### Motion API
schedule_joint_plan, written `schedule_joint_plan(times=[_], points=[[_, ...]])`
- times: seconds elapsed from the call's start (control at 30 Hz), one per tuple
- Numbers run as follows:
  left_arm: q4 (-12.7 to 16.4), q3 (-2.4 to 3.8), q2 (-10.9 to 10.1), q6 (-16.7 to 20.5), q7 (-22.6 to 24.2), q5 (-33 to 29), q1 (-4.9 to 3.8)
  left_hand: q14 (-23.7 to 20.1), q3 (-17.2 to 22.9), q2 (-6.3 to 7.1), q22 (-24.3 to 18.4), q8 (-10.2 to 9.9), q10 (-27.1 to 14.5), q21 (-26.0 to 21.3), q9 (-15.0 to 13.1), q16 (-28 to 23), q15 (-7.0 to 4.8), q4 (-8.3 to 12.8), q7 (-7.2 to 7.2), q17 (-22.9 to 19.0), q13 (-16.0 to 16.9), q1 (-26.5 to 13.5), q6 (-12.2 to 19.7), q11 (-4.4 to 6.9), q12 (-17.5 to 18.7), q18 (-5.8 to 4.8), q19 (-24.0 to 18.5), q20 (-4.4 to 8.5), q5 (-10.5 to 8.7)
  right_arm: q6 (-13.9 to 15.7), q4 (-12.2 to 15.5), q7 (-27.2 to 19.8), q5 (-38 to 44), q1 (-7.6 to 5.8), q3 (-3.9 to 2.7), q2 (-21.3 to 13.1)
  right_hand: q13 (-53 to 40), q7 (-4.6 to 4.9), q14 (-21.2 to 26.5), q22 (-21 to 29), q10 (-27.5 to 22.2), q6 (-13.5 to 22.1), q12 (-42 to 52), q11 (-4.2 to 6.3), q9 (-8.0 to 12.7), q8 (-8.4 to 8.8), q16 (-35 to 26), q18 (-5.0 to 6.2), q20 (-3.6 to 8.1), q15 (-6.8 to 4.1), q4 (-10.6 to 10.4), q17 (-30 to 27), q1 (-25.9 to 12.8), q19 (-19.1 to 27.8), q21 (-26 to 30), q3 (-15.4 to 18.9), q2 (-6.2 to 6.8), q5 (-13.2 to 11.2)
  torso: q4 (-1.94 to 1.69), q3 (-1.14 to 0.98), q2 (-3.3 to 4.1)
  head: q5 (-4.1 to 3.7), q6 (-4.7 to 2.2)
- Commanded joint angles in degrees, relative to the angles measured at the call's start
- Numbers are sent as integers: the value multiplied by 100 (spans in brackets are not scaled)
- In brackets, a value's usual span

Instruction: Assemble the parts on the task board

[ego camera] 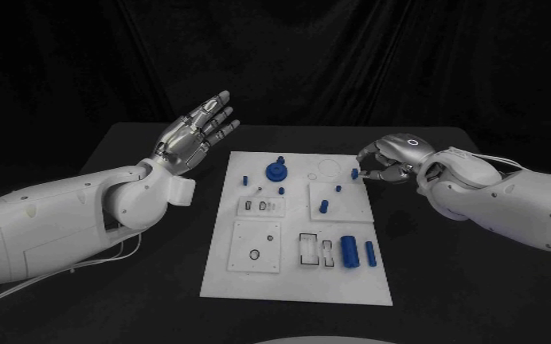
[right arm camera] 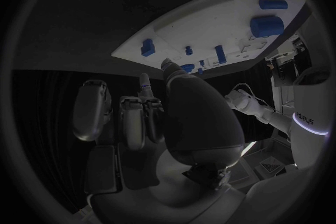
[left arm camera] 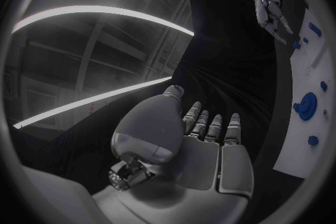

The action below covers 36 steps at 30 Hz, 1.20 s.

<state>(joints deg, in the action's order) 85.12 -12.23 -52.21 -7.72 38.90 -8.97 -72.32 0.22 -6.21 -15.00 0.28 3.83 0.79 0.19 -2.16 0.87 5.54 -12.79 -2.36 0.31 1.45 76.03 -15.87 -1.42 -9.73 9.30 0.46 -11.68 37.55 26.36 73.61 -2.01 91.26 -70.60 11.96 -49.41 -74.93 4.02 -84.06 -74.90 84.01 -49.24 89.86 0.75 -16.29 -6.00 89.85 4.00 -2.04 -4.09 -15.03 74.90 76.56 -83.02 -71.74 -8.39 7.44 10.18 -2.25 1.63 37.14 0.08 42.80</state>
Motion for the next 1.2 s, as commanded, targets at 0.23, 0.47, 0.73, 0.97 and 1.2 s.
schedule_joint_plan(times=[0.23,0.47,0.73,0.97,1.2], points=[[23,6,-14,-102,324,4,12,9,37,13,-1,20,-6,16,-5,35,45,7,-16,7,6,72,1,-39,-25,75,-2,-35,46,-26,-279,-53,-35,92,-3,168,-1507,13,-594,-1001,599,-26,14,0,-9,35,15,-15,-1,-32,-37,1510,80,16,61,-16,5,36,0,2,-2,5,-3],[30,6,-27,-102,328,4,14,8,39,14,-1,19,-5,16,-4,33,44,10,-16,6,6,75,5,-42,-25,75,-2,-35,50,-95,-473,-60,-37,177,-4,287,-1507,16,-594,-998,599,-25,14,-1,-10,36,15,-13,-2,-31,-37,1510,93,23,76,-20,-1,45,-1,5,-1,10,29],[29,6,-35,-101,320,4,15,8,41,15,-1,19,-5,16,-4,34,44,14,-16,6,6,79,6,-46,-26,75,-2,-35,54,-101,-601,-96,-38,228,-4,374,-1507,25,-594,-994,599,-37,14,-6,-14,31,15,-10,-3,-29,-47,1510,95,29,90,-14,-3,32,2,2,1,17,40],[30,6,-31,-109,318,4,17,8,41,15,-1,19,-5,16,-4,34,44,14,-16,6,6,79,6,-46,-26,75,-2,-35,54,-142,-673,-121,-38,242,-5,444,-1507,34,-594,-989,599,-56,14,-14,-22,24,15,-7,-6,-23,-49,1510,124,39,111,-20,-24,69,2,2,1,13,59],[34,5,-40,-106,309,4,18,8,45,18,-2,18,-4,15,-4,33,44,20,-17,6,6,84,10,-49,-26,75,-3,-35,57,-135,-739,-136,-38,250,-5,507,-1507,45,-594,-982,599,-75,14,-26,-33,22,15,-3,-13,-15,-49,1510,160,53,143,-22,-46,202,1,0,1,29,59]])
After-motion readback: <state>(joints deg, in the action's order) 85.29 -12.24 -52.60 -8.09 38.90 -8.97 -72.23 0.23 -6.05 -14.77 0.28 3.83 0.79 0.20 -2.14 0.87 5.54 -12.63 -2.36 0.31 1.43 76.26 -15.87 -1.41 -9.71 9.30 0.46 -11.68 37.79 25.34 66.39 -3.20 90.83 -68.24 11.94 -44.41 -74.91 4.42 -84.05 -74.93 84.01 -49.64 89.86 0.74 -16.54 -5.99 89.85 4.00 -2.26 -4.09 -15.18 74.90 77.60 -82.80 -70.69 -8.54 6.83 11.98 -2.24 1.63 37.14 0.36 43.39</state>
